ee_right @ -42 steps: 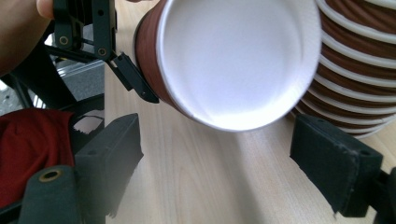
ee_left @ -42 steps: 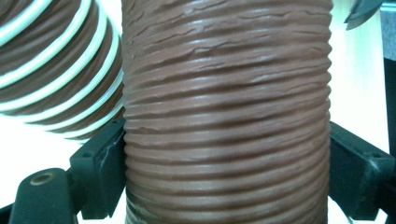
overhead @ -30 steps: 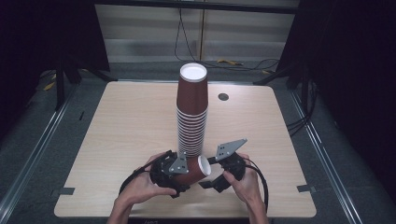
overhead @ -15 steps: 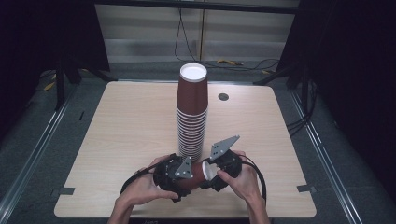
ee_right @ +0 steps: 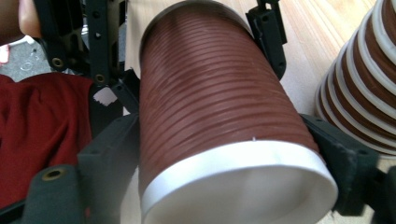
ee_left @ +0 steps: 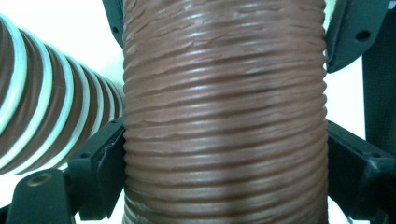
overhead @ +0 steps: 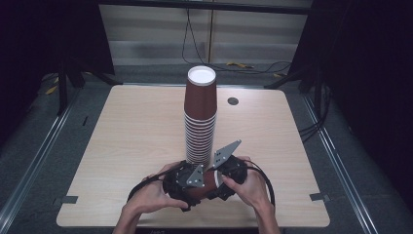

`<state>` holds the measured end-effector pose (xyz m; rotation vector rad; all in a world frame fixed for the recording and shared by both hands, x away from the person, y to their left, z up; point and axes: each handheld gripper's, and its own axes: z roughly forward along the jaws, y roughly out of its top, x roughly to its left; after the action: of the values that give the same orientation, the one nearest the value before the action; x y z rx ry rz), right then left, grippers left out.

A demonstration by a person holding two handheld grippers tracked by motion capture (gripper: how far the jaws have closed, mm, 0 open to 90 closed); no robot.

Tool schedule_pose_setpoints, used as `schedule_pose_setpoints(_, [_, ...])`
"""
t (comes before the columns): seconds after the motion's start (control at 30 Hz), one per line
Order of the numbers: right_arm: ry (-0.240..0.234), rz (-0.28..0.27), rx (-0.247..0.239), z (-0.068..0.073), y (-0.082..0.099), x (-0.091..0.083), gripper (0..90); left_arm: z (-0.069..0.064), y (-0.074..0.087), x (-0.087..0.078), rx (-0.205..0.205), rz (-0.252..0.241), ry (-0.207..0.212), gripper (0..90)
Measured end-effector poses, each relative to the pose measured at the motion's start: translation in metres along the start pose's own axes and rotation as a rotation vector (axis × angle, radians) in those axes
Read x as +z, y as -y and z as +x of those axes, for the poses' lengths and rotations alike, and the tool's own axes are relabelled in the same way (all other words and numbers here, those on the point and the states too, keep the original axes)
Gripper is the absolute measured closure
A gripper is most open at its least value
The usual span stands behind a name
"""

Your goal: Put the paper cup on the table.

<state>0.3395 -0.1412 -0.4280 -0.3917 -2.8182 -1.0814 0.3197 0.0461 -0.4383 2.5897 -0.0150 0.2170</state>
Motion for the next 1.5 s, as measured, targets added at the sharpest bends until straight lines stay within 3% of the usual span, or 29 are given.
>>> schedule_pose_setpoints(0.3, [-0.006,0.010,0.004,0.000,0.002,-0.001,20.0,0.001,-0.001,-0.001,0.025,-0.001,-0.001,13.2])
schedule_pose_setpoints(0.37, [-0.009,0.006,0.007,0.000,0.002,-0.004,20.2,0.001,-0.001,-0.002,0.002,-0.024,-0.006,12.9])
schedule_pose_setpoints(0.57, [0.015,-0.015,-0.016,0.000,0.000,-0.004,20.6,0.003,0.004,-0.003,0.006,-0.041,-0.020,11.6])
schedule_pose_setpoints(0.6, [0.018,-0.019,-0.020,-0.001,0.000,-0.005,20.6,0.002,0.006,-0.002,-0.011,-0.071,-0.020,11.5])
schedule_pose_setpoints(0.73, [0.023,-0.019,-0.015,0.000,0.000,-0.006,20.8,0.001,0.009,0.001,-0.021,-0.120,-0.027,10.8])
schedule_pose_setpoints(0.87, [0.018,-0.005,-0.010,0.000,0.000,-0.005,20.9,0.001,0.012,0.001,-0.015,-0.134,-0.014,10.6])
schedule_pose_setpoints(1.03, [0.019,-0.005,-0.007,-0.001,0.000,-0.008,20.9,0.002,0.013,-0.002,-0.014,-0.179,-0.021,10.7])
schedule_pose_setpoints(1.1, [0.023,-0.016,-0.003,0.000,0.001,-0.009,21.0,0.002,0.013,-0.002,-0.030,-0.184,-0.024,10.5])
schedule_pose_setpoints(1.23, [0.024,-0.022,0.008,0.000,0.003,-0.010,20.9,0.000,0.013,-0.002,-0.022,-0.194,-0.044,10.6])
schedule_pose_setpoints(1.5, [0.017,-0.053,0.013,0.000,0.006,-0.013,20.9,0.001,0.020,-0.012,-0.011,-0.300,-0.054,10.7])
